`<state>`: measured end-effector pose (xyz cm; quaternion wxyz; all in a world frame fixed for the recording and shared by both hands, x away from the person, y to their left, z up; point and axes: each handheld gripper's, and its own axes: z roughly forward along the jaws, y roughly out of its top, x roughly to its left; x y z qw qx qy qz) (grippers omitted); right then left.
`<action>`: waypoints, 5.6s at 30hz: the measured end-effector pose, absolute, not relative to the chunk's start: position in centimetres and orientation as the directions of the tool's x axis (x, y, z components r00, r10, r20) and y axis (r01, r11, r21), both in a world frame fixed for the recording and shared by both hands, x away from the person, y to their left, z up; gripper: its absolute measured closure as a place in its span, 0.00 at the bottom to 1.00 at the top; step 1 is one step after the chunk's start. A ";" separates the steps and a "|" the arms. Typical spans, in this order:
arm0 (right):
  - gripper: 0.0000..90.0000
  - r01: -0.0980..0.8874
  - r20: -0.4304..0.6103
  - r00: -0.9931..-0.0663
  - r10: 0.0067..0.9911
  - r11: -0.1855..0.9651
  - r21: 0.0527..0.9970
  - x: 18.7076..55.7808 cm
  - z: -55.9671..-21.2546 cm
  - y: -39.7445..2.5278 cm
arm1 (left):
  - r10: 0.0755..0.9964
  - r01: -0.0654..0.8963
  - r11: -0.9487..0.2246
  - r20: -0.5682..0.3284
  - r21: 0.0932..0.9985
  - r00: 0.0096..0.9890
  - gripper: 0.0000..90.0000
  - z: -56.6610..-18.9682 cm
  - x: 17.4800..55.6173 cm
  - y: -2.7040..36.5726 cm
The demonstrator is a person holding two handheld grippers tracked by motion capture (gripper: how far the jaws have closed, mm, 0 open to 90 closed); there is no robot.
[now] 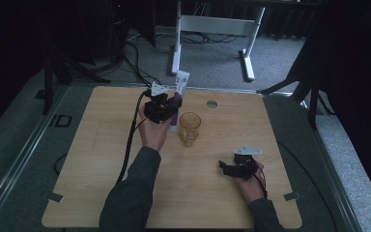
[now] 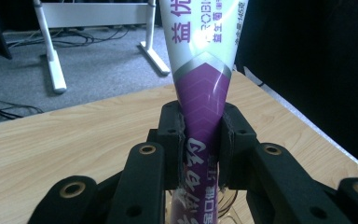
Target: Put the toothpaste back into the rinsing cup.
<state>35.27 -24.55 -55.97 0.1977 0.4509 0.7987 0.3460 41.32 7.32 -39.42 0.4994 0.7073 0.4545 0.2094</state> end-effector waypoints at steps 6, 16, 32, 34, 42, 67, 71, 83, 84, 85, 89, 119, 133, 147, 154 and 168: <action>0.26 0.583 -0.004 -0.516 0.856 0.355 0.731 35.3 -56.0 -24.5 | 0.850 0.422 -0.081 -0.159 0.903 0.503 0.82 -39.7 41.5 6.8; 0.26 0.584 -0.002 -0.515 0.857 0.353 0.731 35.3 -56.0 -24.5 | 0.848 0.425 -0.063 -0.176 0.903 0.499 0.82 -40.1 42.1 6.4; 0.26 0.583 -0.002 -0.517 0.856 0.354 0.731 35.3 -56.0 -24.5 | 0.853 0.414 -0.059 -0.170 0.908 0.493 0.82 -39.8 42.8 6.0; 0.26 0.583 -0.002 -0.517 0.856 0.354 0.731 35.3 -56.0 -24.5 | 0.853 0.409 -0.060 -0.166 0.911 0.494 0.82 -39.7 42.9 5.9; 0.26 0.583 -0.002 -0.517 0.856 0.354 0.731 35.3 -56.0 -24.5 | 0.856 0.421 -0.058 -0.172 0.905 0.488 0.82 -40.2 43.6 5.6; 0.26 0.580 -0.007 -0.522 0.853 0.360 0.731 35.3 -56.0 -24.6 | 0.850 0.422 -0.048 -0.184 0.906 0.493 0.81 -41.8 45.0 3.7; 0.26 0.581 -0.005 -0.521 0.854 0.358 0.731 35.3 -56.0 -24.5 | 0.851 0.428 -0.042 -0.192 0.903 0.488 0.81 -42.0 45.4 3.5; 0.26 0.581 -0.005 -0.521 0.854 0.359 0.731 35.3 -56.0 -24.5 | 0.865 0.450 -0.048 -0.188 0.892 0.465 0.81 -42.7 45.9 3.2; 0.26 0.581 -0.005 -0.521 0.854 0.358 0.731 35.3 -56.0 -24.5 | 0.867 0.451 -0.043 -0.191 0.892 0.461 0.81 -42.7 45.9 3.2; 0.26 0.580 -0.006 -0.522 0.853 0.359 0.731 35.3 -56.0 -24.5 | 0.866 0.452 -0.040 -0.194 0.891 0.460 0.81 -42.7 45.9 3.2; 0.26 0.581 -0.004 -0.521 0.854 0.358 0.731 35.3 -56.0 -24.5 | 0.864 0.448 -0.043 -0.192 0.893 0.466 0.81 -42.6 45.9 3.1; 0.26 0.583 -0.002 -0.520 0.854 0.356 0.731 35.2 -56.0 -24.5 | 0.858 0.475 -0.152 -0.123 0.867 0.499 0.79 -44.2 45.6 1.6; 0.26 0.582 -0.003 -0.520 0.854 0.357 0.731 35.2 -56.0 -24.5 | 0.861 0.498 -0.170 -0.118 0.851 0.496 0.78 -45.6 45.0 1.7; 0.26 0.582 -0.003 -0.520 0.854 0.357 0.731 35.2 -56.0 -24.5 | 0.852 0.490 -0.254 -0.047 0.834 0.522 0.76 -46.3 44.3 0.6; 0.26 0.581 -0.004 -0.521 0.854 0.358 0.731 35.3 -56.0 -24.5 | 0.855 0.484 -0.229 -0.063 0.845 0.514 0.72 -47.2 43.8 1.0; 0.26 0.580 -0.005 -0.522 0.853 0.359 0.731 35.3 -56.0 -24.5 | 0.857 0.467 -0.237 -0.043 0.852 0.514 0.58 -47.3 43.2 1.5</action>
